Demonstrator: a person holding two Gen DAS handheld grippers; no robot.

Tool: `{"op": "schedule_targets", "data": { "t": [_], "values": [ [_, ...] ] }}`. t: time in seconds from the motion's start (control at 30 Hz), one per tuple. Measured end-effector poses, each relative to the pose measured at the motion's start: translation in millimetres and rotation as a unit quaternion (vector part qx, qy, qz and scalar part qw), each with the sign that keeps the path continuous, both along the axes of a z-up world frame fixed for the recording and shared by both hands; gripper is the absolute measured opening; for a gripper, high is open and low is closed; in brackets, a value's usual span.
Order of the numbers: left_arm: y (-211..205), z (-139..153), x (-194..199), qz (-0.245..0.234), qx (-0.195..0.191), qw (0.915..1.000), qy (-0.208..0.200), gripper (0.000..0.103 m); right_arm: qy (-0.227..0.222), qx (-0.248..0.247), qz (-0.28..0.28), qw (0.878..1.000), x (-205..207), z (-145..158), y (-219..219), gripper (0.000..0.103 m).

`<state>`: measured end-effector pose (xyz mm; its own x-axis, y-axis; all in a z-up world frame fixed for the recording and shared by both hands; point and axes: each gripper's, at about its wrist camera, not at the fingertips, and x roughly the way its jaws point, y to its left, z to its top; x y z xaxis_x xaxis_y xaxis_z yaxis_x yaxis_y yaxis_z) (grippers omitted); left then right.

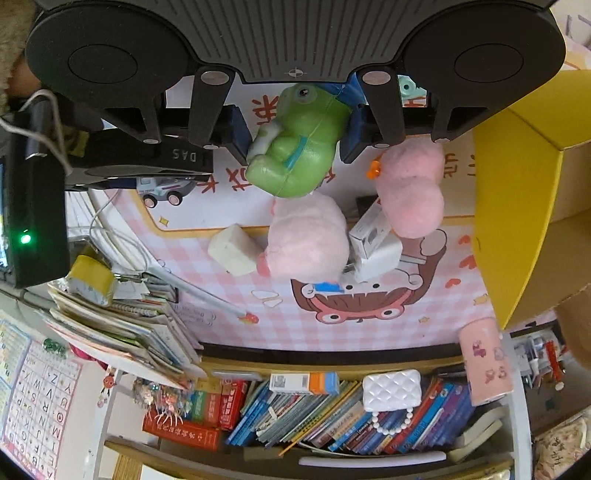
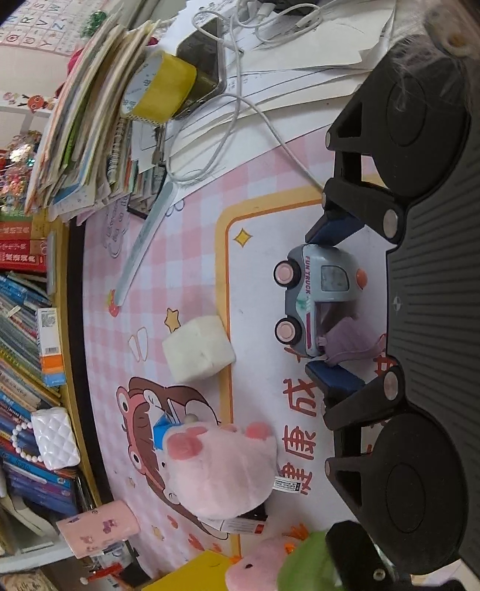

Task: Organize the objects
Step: 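Grasp the grey-blue truck with right tool while left tool grasps green car, then carry both held toy cars up and over the yellow box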

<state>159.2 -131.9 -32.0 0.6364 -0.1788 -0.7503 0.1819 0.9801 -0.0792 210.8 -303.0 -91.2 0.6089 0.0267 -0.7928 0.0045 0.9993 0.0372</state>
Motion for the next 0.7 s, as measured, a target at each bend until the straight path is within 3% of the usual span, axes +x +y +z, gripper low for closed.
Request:
{"op": "schedule_targets", "data": {
  "t": [0.37,0.7],
  "values": [
    [12,6,-23,-0.011,-0.019,0.9996,-0.019,0.05,-0.057,0.013,-0.001,0.998,-38,42,11,0.066],
    [73,19,-60,0.004,-0.036,0.9983,-0.046,0.05,-0.083,0.008,0.003,0.997,-91,68,63,0.066]
  ]
}}
